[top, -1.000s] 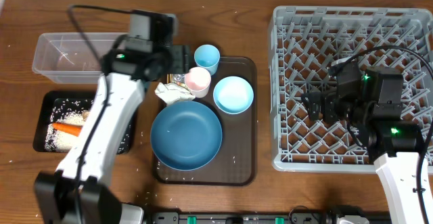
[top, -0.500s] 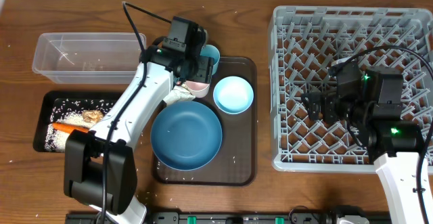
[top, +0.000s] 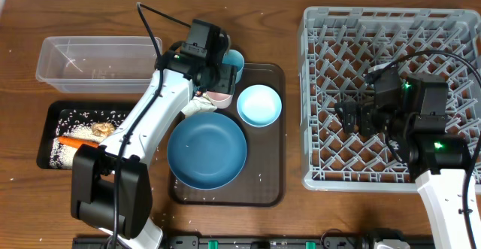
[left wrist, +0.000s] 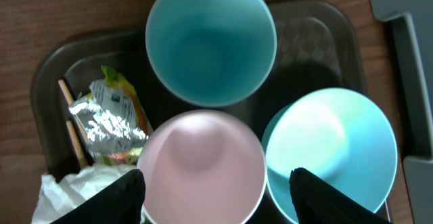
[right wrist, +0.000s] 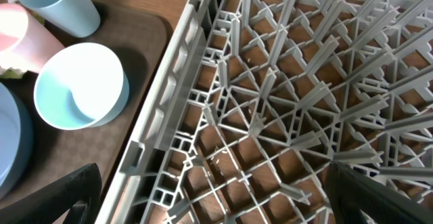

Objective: Sort waste into correct bins and load items into the dishwasher rack

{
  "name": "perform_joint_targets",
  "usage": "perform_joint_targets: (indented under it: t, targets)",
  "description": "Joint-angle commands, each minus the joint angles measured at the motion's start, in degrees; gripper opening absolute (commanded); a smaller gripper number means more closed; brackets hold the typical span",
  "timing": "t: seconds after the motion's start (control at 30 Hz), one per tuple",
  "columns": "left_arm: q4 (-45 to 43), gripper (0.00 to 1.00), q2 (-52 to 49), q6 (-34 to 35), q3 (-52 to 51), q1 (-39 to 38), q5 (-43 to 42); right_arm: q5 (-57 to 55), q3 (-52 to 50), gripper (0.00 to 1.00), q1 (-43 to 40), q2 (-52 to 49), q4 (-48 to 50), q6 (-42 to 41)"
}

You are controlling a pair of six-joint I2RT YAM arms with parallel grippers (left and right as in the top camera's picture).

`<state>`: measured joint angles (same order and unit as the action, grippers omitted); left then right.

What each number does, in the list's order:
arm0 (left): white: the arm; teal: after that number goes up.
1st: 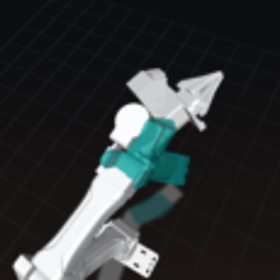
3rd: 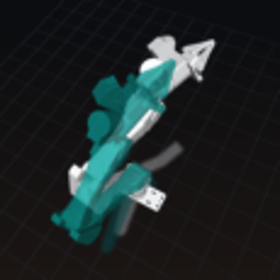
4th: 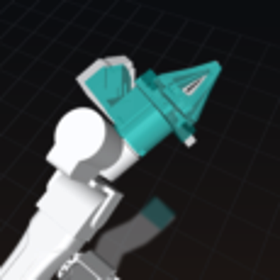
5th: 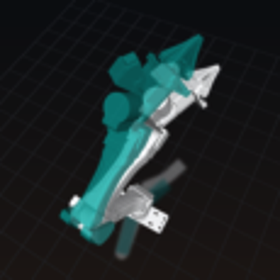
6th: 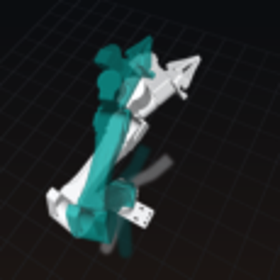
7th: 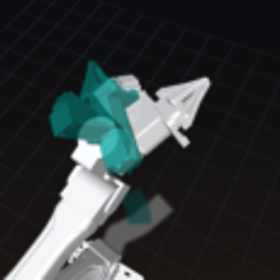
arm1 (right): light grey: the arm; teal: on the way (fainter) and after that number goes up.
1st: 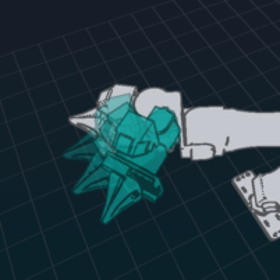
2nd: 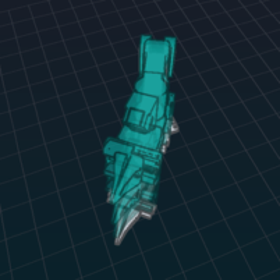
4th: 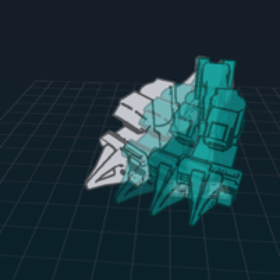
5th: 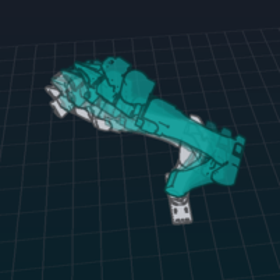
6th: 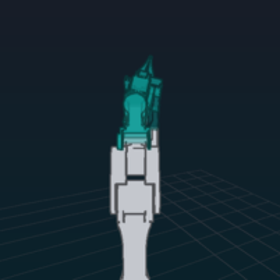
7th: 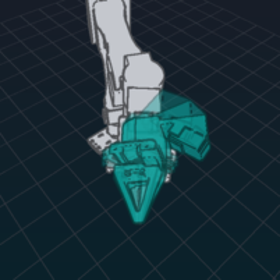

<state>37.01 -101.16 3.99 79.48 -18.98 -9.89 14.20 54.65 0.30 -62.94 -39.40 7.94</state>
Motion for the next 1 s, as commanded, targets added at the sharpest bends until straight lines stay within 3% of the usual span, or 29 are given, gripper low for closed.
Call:
perform_joint_targets:
  t: [0.0,0.1,0.23,0.5,0.97]
  targets:
    - [0.9,0.70,1.8,-1.0,0.5,0.3,0.9,3.3,0.8,0.99,0.7,-0.1,1.4,-0.6]
    - [2.3,0.70,4.2,-0.9,0.7,1.3,0.9,7.5,0.8,0.99,0.7,-0.1,4.0,-0.7]
    - [5.0,0.72,9.6,-0.2,0.7,3.8,0.9,7.9,0.8,0.99,0.7,-0.1,8.2,-7.5]
    - [12.7,0.82,20.0,1.0,0.7,11.5,1.4,8.8,0.8,0.99,4.2,-0.5,14.5,-14.4]
    - [17.1,0.83,21.5,0.7,0.7,17.7,1.9,8.7,9.5,0.99,17.3,-12.4,17.8,-16.4]
